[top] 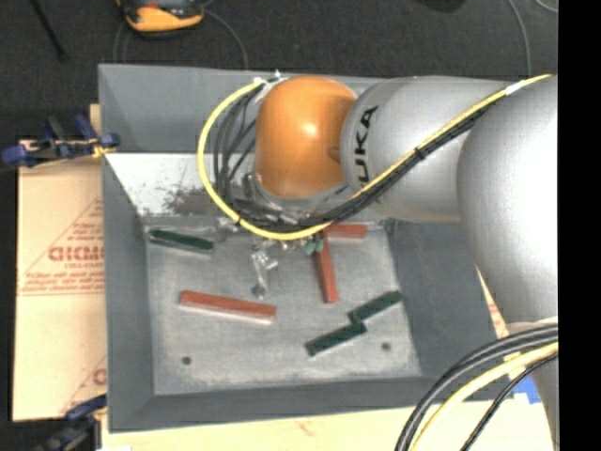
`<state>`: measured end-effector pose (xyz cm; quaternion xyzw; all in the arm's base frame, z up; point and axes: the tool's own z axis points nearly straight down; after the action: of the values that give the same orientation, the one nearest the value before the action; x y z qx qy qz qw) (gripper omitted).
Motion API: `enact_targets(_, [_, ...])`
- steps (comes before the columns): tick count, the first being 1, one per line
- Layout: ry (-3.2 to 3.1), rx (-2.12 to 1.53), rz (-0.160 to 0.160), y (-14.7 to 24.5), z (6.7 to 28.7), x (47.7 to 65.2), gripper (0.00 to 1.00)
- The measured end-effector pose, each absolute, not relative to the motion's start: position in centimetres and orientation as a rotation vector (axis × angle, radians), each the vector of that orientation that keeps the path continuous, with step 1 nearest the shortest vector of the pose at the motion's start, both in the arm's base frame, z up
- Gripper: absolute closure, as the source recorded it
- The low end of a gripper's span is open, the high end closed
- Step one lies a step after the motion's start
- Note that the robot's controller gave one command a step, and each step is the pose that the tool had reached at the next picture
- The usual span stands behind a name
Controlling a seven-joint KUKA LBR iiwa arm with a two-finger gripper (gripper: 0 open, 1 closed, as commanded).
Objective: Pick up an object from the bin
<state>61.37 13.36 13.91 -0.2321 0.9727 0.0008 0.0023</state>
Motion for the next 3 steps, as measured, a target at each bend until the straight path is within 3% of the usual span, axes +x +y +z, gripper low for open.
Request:
enact_targets(1, [2.964,-0.999,-0.005,14.7,11.1,58.6,0.0])
enact_targets(2, [2.873,-1.261,0.002,13.5,7.6,58.9,1.0])
enact_targets(3, [2.874,-1.259,0.003,13.5,7.6,58.9,0.0])
